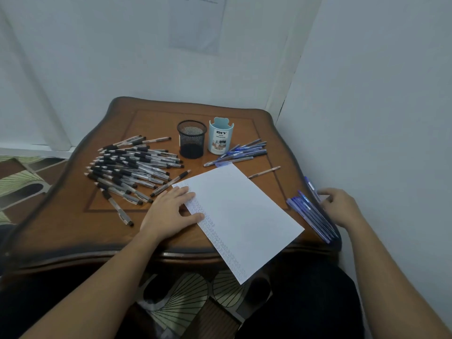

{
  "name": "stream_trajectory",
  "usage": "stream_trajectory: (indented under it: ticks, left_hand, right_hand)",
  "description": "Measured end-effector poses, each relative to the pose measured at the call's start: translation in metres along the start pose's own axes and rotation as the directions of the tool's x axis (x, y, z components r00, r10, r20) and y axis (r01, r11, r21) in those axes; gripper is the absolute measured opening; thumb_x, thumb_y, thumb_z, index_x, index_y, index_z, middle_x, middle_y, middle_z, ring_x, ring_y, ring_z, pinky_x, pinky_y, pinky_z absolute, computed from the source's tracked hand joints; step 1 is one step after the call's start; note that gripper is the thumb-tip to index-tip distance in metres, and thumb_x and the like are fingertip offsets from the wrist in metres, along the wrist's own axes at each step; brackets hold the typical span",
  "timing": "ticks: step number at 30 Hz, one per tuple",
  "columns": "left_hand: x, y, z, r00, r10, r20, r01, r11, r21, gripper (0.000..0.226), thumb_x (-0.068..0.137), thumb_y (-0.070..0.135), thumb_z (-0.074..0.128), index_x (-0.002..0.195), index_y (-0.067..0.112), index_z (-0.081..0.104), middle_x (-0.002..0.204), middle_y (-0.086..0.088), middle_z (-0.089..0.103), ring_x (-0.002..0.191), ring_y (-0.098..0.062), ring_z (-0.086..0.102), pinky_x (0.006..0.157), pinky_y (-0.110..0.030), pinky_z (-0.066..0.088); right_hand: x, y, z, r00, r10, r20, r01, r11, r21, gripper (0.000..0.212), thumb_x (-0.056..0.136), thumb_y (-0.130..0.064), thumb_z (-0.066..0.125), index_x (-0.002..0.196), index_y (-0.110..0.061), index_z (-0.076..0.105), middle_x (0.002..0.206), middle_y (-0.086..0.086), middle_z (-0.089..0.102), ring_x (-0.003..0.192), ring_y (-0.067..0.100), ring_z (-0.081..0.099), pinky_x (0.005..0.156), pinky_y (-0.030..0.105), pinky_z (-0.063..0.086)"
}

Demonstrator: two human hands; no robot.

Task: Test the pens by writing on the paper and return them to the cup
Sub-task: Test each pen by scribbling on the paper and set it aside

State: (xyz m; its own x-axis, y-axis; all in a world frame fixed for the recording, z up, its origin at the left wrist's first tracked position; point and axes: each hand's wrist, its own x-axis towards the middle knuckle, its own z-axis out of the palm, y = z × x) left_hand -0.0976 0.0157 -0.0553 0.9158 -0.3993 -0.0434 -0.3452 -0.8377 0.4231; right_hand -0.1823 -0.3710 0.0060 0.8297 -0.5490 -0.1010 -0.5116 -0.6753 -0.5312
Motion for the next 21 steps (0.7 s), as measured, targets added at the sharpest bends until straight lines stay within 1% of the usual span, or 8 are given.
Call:
stream_trajectory:
  ticks: [2,3,4,7,10,13,17,21]
  left_hand:
    - [0.0,0.0,0.0,1.0,-0.004,0.0,0.004,1.0,-0.004,0.089,0.071,0.082,0.041,0.146,0.035,0.038,0.159,0.011,0.024,0.147,-0.01,0.015,0.12,-0.037,0.009]
    - [0.0,0.0,0.0,1.0,-0.003,0.0,0.003,1.0,-0.002,0.089,0.071,0.082,0.041,0.146,0.035,0.038,0.159,0.012,0.024,0.147,-0.01,0.015,0.12,-0.037,0.009]
    - [0.0,0.0,0.001,1.0,-0.004,-0.002,0.004,1.0,-0.001,0.086,0.074,0.082,0.045,0.146,0.035,0.038,0.159,0.012,0.024,0.147,-0.01,0.015,0.12,-0.037,0.009]
    - [0.001,0.001,0.001,1.0,-0.004,-0.015,0.004,1.0,0.012,0.076,0.082,0.073,0.052,0.147,0.035,0.038,0.159,0.012,0.024,0.147,-0.01,0.015,0.12,-0.037,0.009]
    - [0.001,0.001,0.001,1.0,-0.005,-0.009,0.005,1.0,0.014,0.079,0.08,0.075,0.051,0.147,0.035,0.037,0.159,0.011,0.024,0.147,-0.01,0.015,0.12,-0.037,0.009]
    - [0.001,0.0,0.001,1.0,-0.005,-0.003,0.005,1.0,-0.004,0.09,0.069,0.083,0.04,0.146,0.035,0.038,0.158,0.012,0.025,0.147,-0.01,0.016,0.119,-0.037,0.01]
    - [0.001,-0.002,0.002,1.0,-0.006,-0.011,0.006,1.0,-0.016,0.093,0.066,0.085,0.038,0.146,0.037,0.039,0.158,0.013,0.025,0.147,-0.009,0.017,0.119,-0.037,0.01]
    - [0.002,-0.002,0.002,1.0,-0.009,-0.003,0.009,1.0,-0.021,0.09,0.068,0.082,0.04,0.146,0.036,0.039,0.158,0.013,0.025,0.147,-0.009,0.016,0.12,-0.037,0.009]
  right_hand:
    - [0.001,0.01,-0.001,0.999,0.025,0.029,-0.024,1.0,-0.007,0.034,0.094,-0.001,0.051,0.122,-0.014,0.064,0.082,0.008,0.067,0.075,0.02,0.059,0.06,0.027,0.04]
    - [0.001,0.012,-0.001,0.998,0.036,0.046,-0.035,0.999,-0.017,0.031,0.094,-0.002,0.051,0.119,-0.014,0.066,0.079,0.007,0.066,0.073,0.02,0.058,0.059,0.027,0.04]
    - [0.0,0.014,-0.001,0.997,0.043,0.066,-0.042,0.999,-0.027,0.027,0.095,-0.004,0.052,0.115,-0.014,0.068,0.084,0.008,0.067,0.076,0.02,0.059,0.064,0.028,0.043]
    - [0.002,0.018,0.004,0.995,0.053,0.084,-0.049,0.998,-0.044,0.026,0.099,-0.012,0.051,0.117,-0.012,0.07,0.113,0.014,0.068,0.094,0.022,0.056,0.087,0.033,0.045]
    - [0.004,0.02,0.006,0.997,0.043,0.057,-0.042,0.999,-0.032,0.028,0.1,-0.013,0.049,0.119,-0.011,0.07,0.121,0.015,0.067,0.098,0.023,0.057,0.092,0.035,0.045]
    - [0.005,0.015,0.005,1.0,0.025,-0.007,-0.025,1.0,-0.014,0.028,0.099,-0.013,0.05,0.12,-0.009,0.069,0.122,0.015,0.066,0.102,0.027,0.058,0.088,0.032,0.042]
    - [0.016,-0.008,0.015,0.979,-0.126,-0.162,0.126,0.992,-0.013,0.03,0.098,-0.008,0.05,0.123,-0.005,0.066,0.122,0.016,0.066,0.109,0.031,0.061,0.095,0.04,0.047]
    - [0.038,-0.05,0.047,0.96,-0.279,-0.035,0.274,0.956,-0.103,0.03,0.101,-0.01,0.05,0.125,-0.015,0.066,0.131,0.011,0.06,0.115,0.03,0.057,0.101,0.04,0.046]
